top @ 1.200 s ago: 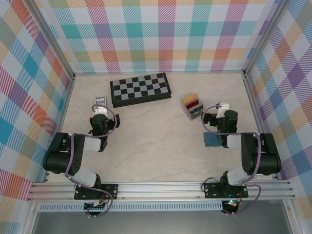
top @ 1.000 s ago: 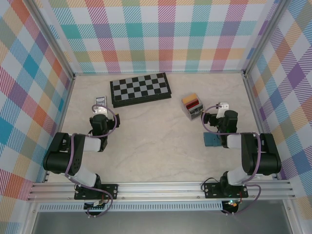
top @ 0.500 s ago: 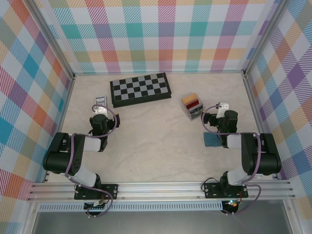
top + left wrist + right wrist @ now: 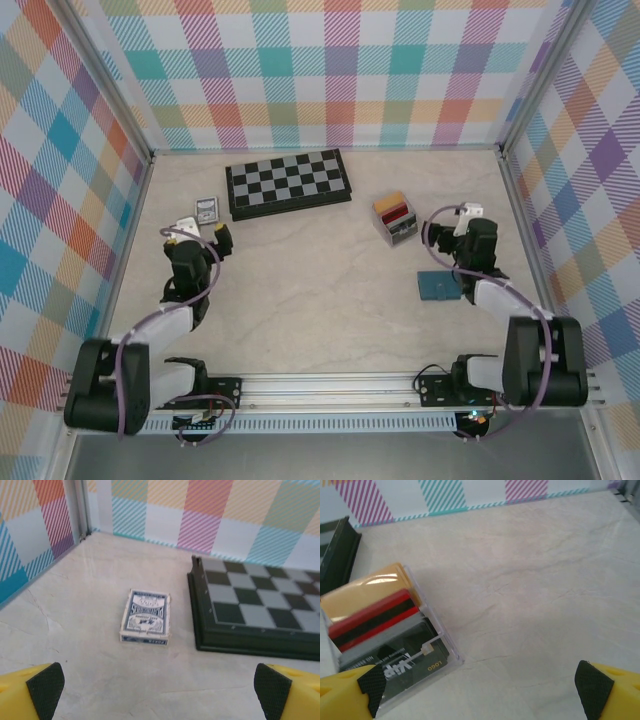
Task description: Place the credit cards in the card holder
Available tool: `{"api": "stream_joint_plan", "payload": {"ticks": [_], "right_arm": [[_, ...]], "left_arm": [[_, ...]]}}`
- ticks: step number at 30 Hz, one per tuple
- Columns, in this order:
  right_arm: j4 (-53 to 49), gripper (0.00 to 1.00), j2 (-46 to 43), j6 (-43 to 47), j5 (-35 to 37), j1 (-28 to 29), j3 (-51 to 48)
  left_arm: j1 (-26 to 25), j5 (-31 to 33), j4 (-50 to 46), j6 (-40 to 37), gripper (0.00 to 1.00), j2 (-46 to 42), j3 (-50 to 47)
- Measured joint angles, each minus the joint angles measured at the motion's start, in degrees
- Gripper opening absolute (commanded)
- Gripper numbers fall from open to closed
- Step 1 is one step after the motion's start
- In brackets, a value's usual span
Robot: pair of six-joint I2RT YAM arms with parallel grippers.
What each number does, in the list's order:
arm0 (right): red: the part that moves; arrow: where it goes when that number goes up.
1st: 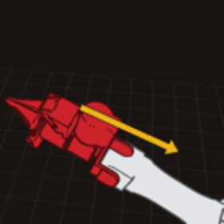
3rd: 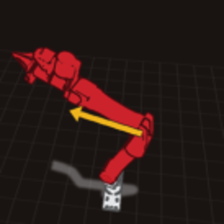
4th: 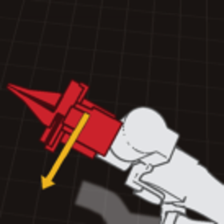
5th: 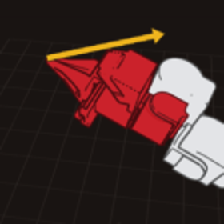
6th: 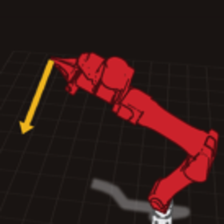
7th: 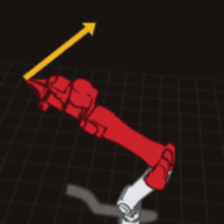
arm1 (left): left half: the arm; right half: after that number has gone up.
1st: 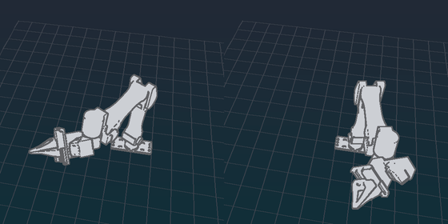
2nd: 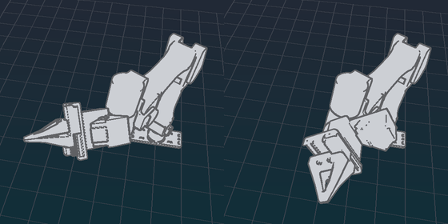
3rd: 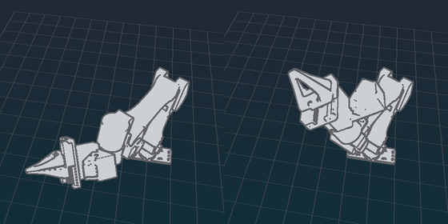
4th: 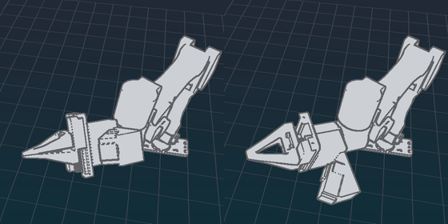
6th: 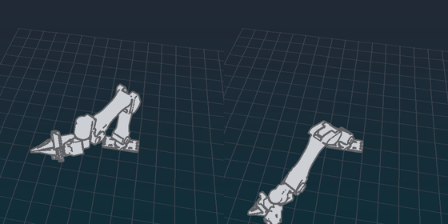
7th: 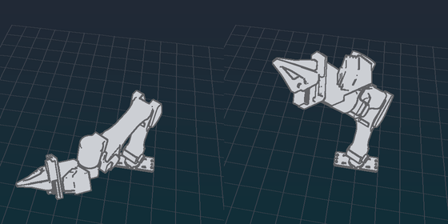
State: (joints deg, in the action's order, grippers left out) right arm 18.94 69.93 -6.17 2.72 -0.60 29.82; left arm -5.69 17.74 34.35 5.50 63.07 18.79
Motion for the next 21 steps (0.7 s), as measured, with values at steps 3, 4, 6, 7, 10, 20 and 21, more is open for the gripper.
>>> {"api": "stream_joint_plan", "payload": {"ticks": [3,4,6,7,10,20,21], "right_arm": [[-14.8,1.0,-4.9,-6.5,2.1,0.0,7.6],[-18.9,1.0,-5.8,-8.5,2.1,-0.1,9.7],[-26.1,1.0,-7.0,-12.3,1.2,-0.1,12.4],[-28.9,1.0,-7.6,-14.1,0.8,-0.1,12.6],[-38.2,0.94,-8.5,-19.1,-0.9,-0.1,12.5],[-50.6,0.73,-9.7,-25.3,-9.0,-0.1,10.9],[-50.7,0.73,-9.3,-25.6,-9.6,-0.1,10.7]], "left_arm": [[0.1,-1.3,-9.6,4.0,1.0,-8.6,1.1],[0.2,-1.4,-12.9,5.6,1.0,-10.3,2.1],[0.2,-1.7,-20.7,11.0,1.0,-13.8,4.9],[0.2,-2.0,-23.8,13.6,1.0,-15.2,6.1],[0.2,-5.7,-31.5,19.6,1.0,-17.6,9.1],[-5.1,-28.5,-41.1,29.4,1.0,-7.3,12.9],[-6.8,-29.4,-42.0,29.4,1.0,-5.9,13.6]]}}
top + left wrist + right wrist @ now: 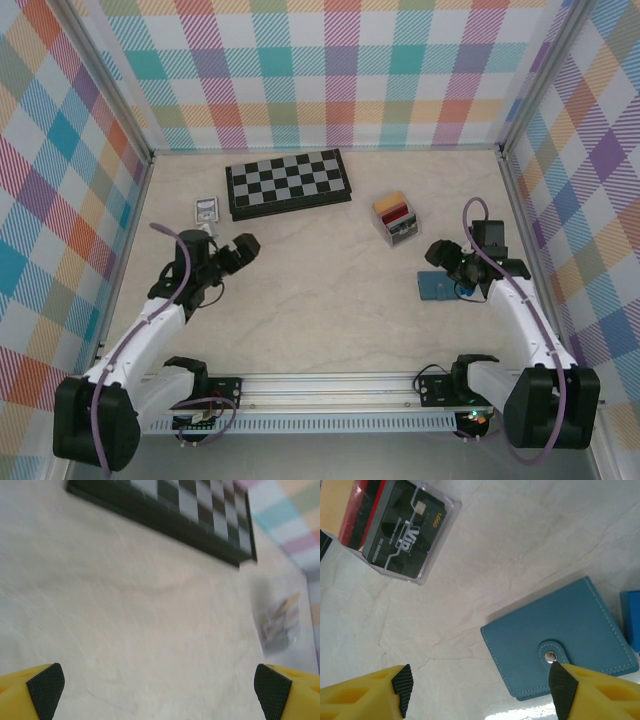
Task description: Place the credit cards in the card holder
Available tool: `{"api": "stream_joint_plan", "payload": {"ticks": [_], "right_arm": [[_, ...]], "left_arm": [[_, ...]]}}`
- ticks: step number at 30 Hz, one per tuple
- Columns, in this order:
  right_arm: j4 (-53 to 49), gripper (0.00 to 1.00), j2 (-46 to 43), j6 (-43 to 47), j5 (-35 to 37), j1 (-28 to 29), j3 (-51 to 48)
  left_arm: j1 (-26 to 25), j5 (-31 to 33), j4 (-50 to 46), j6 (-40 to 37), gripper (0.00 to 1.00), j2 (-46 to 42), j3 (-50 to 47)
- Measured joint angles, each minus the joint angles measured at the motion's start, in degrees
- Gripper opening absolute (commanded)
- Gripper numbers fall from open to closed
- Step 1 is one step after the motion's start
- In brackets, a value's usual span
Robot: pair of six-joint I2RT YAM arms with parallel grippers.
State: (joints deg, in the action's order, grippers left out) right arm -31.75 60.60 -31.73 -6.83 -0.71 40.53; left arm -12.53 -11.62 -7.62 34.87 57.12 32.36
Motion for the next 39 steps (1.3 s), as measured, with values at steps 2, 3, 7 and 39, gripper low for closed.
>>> {"api": "stream_joint_plan", "payload": {"ticks": [2,3,7,39], "right_arm": [[0.0,0.72,1.0,-0.2,-1.1,0.0,-0.7],[-0.1,0.71,1.9,-0.4,-1.6,0.0,-0.9],[0.2,0.71,6.1,-0.4,-2.8,0.0,-0.9],[5.8,0.47,27.6,12.0,-6.6,36.4,8.8]], "left_arm": [[-3.6,-0.6,-1.6,-0.5,1.0,2.6,1.8],[-5.7,-0.5,-2.1,-0.9,1.0,4.0,2.8],[-12.3,0.1,-2.5,-1.5,1.0,9.5,6.1],[-19.9,12.0,-10.2,-3.0,0.9,18.7,14.3]]}}
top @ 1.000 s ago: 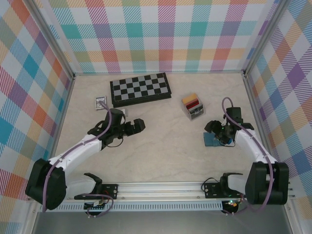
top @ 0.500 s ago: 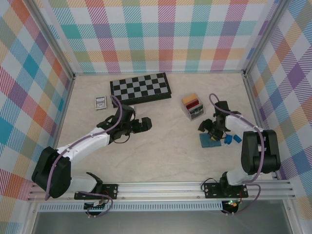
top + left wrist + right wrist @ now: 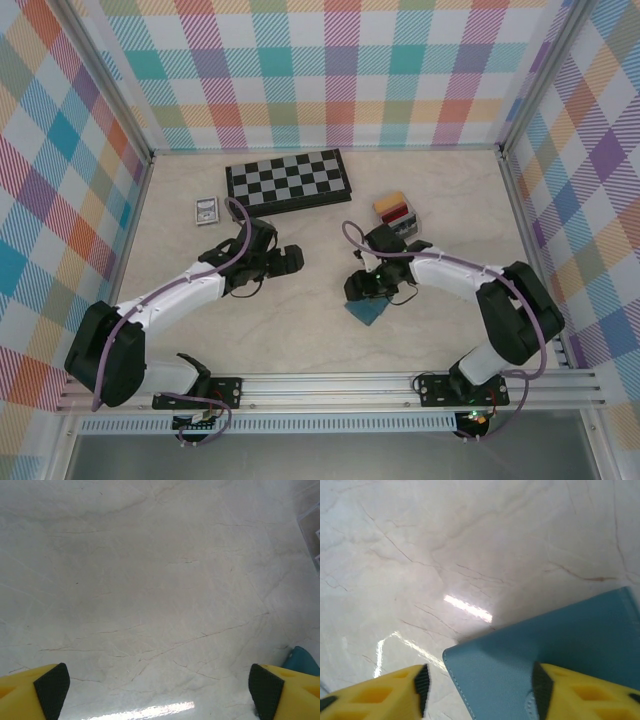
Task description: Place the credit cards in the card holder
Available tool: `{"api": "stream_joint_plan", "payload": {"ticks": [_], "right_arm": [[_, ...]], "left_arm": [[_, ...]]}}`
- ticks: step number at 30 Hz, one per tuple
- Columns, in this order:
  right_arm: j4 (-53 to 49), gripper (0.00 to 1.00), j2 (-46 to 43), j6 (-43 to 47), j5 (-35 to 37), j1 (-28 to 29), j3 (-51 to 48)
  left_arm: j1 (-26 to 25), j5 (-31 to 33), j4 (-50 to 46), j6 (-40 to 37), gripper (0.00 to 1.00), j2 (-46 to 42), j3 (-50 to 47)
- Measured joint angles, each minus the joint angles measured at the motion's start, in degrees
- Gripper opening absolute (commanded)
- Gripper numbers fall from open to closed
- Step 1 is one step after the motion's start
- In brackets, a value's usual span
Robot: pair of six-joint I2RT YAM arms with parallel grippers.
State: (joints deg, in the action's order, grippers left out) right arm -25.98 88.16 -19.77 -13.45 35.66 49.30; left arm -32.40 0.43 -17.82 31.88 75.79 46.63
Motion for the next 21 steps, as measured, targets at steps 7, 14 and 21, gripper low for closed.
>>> {"api": "stream_joint_plan", "payload": {"ticks": [7,14,21], "right_arm": [[-5.3,0.38,-7.1,-6.5,9.2,-5.1,0.1],[-4.4,0.29,-5.4,-13.5,7.1,-5.4,-3.6],[-0.5,0.27,1.9,-12.3,2.3,-5.1,-2.2]], "left_arm": [[-0.3,-7.8,3.8,0.3,0.8,3.2,0.0],[-2.9,-13.2,5.4,0.3,0.72,11.9,3.3],[-5.4,-13.9,6.0,1.4,0.66,14.4,6.0]]}}
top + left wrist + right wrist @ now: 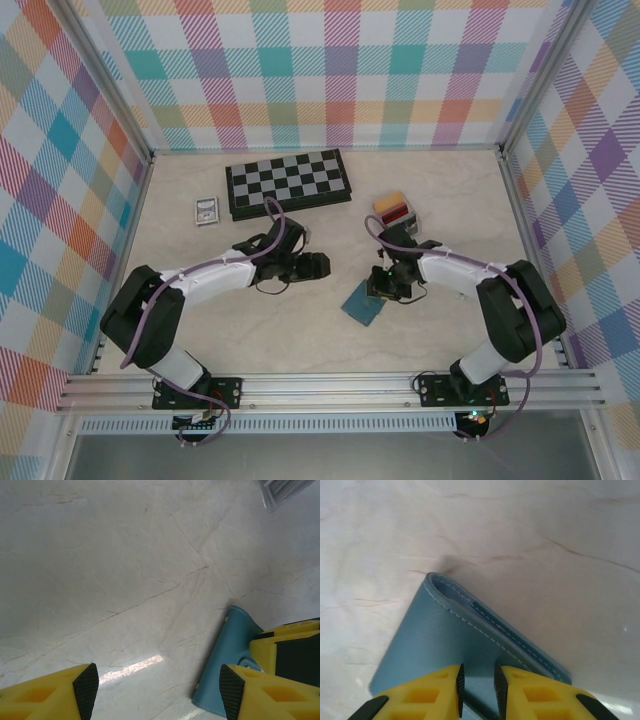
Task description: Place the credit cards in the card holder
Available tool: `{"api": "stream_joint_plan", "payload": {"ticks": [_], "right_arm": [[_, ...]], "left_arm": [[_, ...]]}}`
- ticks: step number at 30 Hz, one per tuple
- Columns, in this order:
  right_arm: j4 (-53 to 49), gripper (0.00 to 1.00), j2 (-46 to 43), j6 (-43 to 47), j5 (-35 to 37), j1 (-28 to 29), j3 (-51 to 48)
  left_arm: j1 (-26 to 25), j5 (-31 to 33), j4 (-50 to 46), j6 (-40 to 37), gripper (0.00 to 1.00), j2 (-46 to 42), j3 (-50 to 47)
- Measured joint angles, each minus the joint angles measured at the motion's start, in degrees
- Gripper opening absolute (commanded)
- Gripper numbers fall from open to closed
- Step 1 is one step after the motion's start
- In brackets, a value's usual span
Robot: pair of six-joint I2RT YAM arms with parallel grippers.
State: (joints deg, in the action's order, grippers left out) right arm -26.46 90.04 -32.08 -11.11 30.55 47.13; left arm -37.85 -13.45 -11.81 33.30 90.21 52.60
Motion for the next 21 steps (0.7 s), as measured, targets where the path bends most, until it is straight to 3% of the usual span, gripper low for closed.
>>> {"api": "stream_joint_plan", "payload": {"ticks": [6,9,11,14,21], "right_arm": [[5.3,0.29,5.8,6.0,-6.4,1.9,4.5],[6.2,0.32,4.8,7.3,-6.6,2.2,4.6],[5.8,0.28,2.8,7.3,-4.6,2.3,4.6],[4.5,0.22,-0.2,5.3,-1.6,2.3,4.6],[5.9,0.2,-3.9,-3.4,-2.4,2.2,-1.1]], "left_arm": [[-0.1,2.0,-1.7,2.8,0.65,1.4,0.0],[-0.1,1.2,-1.3,3.7,0.65,1.4,-0.1],[-0.2,-0.2,-0.6,4.1,0.63,1.8,-0.2],[-0.4,-2.9,1.4,4.8,0.62,3.8,-0.2],[-1.1,-7.7,1.9,4.8,0.61,10.0,1.6]]}}
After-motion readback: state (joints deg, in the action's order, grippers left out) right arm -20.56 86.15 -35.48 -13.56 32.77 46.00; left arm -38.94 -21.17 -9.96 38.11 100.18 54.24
